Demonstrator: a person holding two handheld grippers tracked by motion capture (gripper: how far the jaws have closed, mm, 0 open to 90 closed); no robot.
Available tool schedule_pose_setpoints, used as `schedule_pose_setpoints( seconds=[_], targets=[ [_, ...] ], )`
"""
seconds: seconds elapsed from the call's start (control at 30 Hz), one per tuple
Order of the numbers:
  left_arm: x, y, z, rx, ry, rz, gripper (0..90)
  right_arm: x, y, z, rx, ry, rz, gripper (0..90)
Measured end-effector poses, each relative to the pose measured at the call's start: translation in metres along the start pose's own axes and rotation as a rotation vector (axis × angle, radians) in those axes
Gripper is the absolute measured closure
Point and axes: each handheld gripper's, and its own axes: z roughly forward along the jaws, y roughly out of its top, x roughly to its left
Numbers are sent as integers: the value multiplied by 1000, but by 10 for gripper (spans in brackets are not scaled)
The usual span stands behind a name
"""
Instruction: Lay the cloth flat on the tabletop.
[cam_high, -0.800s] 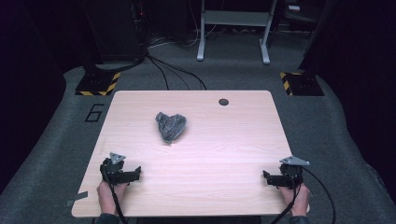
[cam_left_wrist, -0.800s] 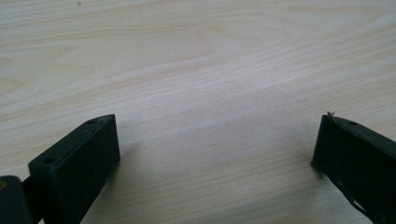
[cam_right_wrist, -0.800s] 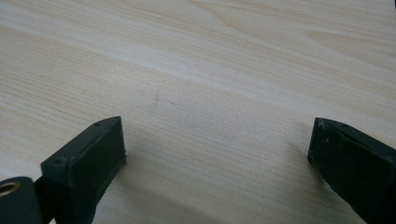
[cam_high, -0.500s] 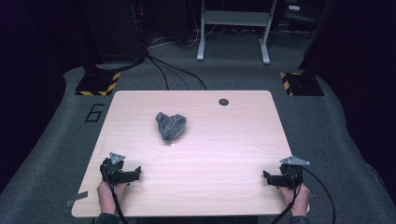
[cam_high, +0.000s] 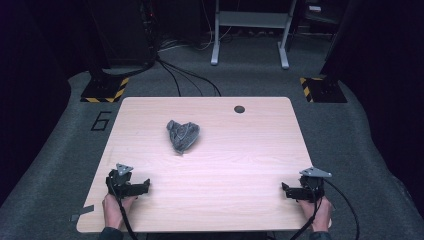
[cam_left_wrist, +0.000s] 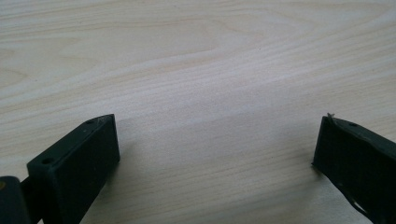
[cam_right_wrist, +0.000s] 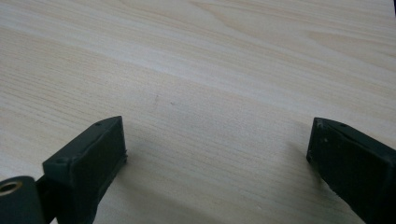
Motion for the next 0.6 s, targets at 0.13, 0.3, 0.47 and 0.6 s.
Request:
schedule_pose_setpoints(
  seconds=[0.13,0.3,0.47,0.6],
  targets=[
    [1,5,-1,-10,-24,2,8,0,0,0,2,-2,0,43],
    [-1,18,-2,-24,-53,25,22,0,0,0,1,-2,0,43],
    [-7,32,-1,-40,-75,44,33,0,0,0,0,-1,0,43],
    [-11,45,2,-44,-91,65,42,0,0,0,0,-2,0,43]
  ],
)
